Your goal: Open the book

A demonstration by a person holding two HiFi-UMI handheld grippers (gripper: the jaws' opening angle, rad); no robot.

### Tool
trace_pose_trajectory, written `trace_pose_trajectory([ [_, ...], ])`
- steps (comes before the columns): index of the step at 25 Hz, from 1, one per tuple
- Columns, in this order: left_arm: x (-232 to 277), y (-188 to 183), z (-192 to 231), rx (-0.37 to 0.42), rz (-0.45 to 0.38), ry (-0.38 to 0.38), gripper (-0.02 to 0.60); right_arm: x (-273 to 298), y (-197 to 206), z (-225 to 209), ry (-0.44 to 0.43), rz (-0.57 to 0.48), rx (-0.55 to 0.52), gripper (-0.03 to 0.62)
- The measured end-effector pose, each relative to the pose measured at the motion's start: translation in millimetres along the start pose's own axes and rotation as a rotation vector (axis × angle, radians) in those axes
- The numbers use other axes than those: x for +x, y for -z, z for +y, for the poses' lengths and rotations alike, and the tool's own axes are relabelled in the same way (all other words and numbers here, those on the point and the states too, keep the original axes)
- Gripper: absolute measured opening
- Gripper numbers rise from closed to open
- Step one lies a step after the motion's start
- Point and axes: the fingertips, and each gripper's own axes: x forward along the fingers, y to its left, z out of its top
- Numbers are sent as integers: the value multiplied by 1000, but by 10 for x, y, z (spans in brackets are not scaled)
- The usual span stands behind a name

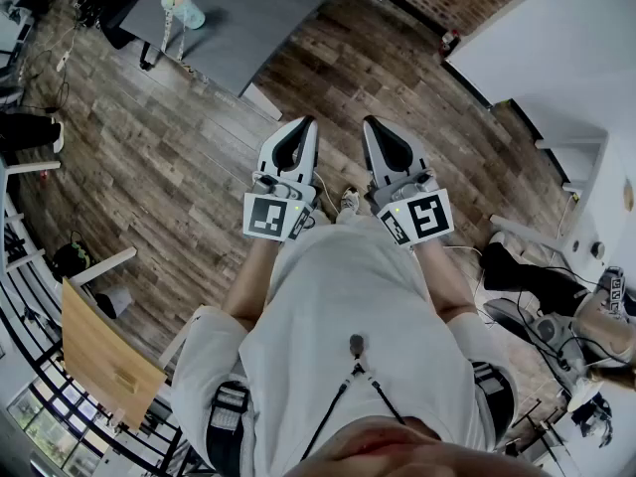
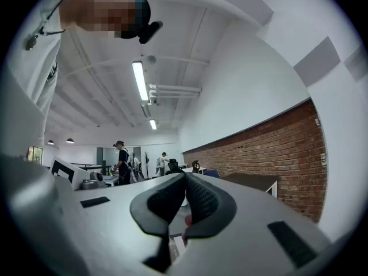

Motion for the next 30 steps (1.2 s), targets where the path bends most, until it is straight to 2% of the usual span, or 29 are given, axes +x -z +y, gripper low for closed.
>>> trace_pose_trajectory([
  [7, -23, -37, -9, 8, -9, 27, 23, 46, 6, 15, 9, -7, -1, 37],
  [14, 0, -54, 208, 24, -2, 50, 23, 298, -2, 83, 17, -22, 4, 37],
  [24, -244, -178, 631, 30, -34, 79, 23, 563, 38, 532, 40, -46, -15, 37],
  [30, -295, -215, 760, 29, -49, 88, 23, 599, 44, 650, 65, -63, -27, 37],
])
